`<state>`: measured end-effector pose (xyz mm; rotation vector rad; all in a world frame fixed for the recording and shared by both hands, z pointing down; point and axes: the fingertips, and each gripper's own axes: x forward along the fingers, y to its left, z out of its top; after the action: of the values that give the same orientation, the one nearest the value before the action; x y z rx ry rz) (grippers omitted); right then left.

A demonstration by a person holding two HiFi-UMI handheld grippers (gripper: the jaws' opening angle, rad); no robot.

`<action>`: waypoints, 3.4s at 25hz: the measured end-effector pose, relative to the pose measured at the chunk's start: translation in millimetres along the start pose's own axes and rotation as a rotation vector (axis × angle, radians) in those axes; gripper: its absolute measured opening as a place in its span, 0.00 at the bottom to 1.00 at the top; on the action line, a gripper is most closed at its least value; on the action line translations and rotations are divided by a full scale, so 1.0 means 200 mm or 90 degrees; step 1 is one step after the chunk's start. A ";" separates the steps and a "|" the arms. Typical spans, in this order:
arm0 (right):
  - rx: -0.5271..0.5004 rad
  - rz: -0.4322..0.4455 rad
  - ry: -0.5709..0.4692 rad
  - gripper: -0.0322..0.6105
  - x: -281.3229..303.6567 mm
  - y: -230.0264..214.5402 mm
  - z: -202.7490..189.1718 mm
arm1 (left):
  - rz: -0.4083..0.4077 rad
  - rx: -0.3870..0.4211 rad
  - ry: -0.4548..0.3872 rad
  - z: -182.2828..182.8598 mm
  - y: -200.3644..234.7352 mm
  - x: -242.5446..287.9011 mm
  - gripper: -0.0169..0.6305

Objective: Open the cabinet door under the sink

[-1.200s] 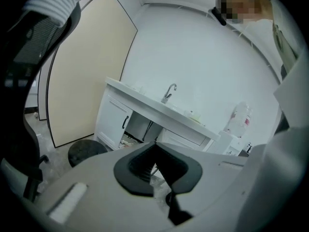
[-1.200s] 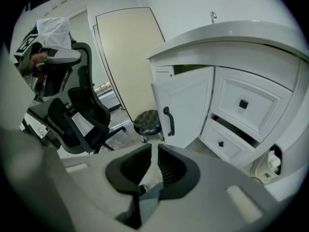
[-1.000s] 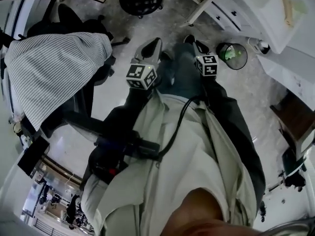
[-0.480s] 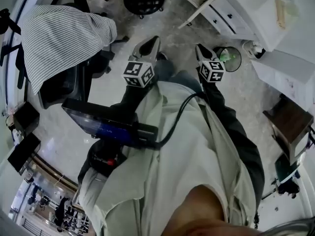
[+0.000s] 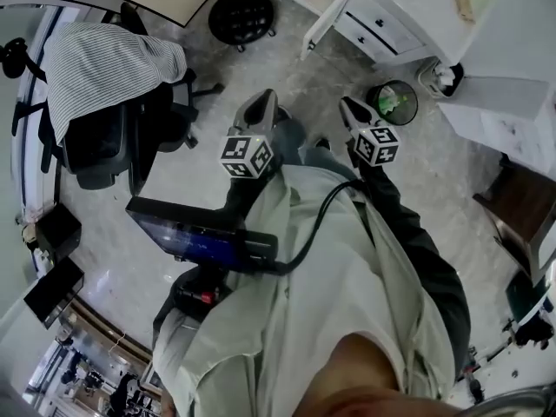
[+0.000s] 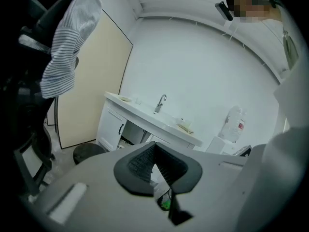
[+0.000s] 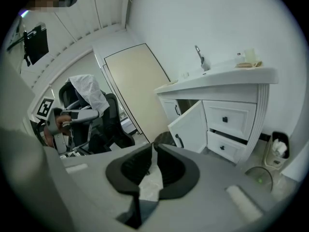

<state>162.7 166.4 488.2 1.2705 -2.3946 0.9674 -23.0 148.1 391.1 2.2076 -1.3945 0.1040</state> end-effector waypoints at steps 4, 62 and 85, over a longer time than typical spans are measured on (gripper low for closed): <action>-0.024 0.018 0.015 0.11 -0.20 0.05 -0.14 | 0.020 -0.020 -0.007 -0.14 -0.15 -0.15 0.04; -0.060 0.001 -0.037 0.05 -0.15 0.62 -0.11 | -0.097 0.026 0.075 -0.06 0.16 -0.38 0.04; -0.095 0.014 -0.019 0.05 -0.25 0.55 -0.15 | -0.073 0.007 0.061 -0.14 0.06 -0.40 0.04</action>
<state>101.5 261.4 436.8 1.2157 -2.4572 0.7640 -64.9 222.0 393.5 2.2559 -1.2156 0.1743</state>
